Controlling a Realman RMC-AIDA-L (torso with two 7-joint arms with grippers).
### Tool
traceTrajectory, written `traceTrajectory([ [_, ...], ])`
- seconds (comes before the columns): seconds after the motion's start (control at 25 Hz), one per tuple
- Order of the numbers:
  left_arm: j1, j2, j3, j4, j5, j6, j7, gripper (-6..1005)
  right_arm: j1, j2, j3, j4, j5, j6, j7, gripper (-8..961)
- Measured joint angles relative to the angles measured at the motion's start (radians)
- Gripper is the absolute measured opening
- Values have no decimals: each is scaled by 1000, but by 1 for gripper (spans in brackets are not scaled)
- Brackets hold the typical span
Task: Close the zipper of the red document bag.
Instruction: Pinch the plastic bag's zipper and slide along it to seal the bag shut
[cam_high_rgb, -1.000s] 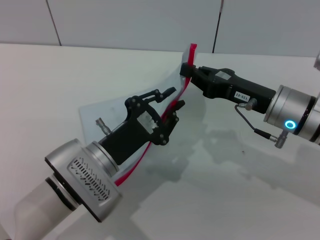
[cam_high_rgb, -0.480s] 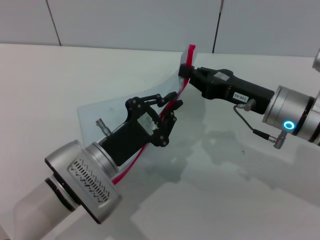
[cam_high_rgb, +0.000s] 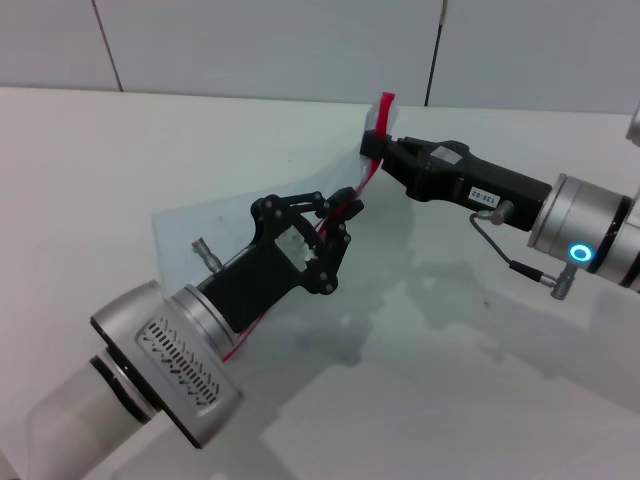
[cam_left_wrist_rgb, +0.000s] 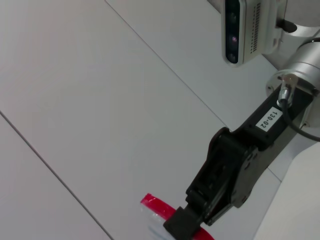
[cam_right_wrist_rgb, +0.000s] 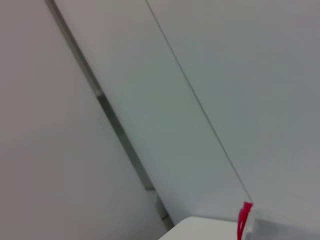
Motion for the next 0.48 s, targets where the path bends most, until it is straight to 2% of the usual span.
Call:
traceTrajectory([
  [0.24,2,0,4,0,3,-5,1,77,-50,-4,55,-45,12,2,6,19],
  [0.48,9,0,4,4,4,-6,1,75,-160,-6,157,-156,41,3,50,20],
])
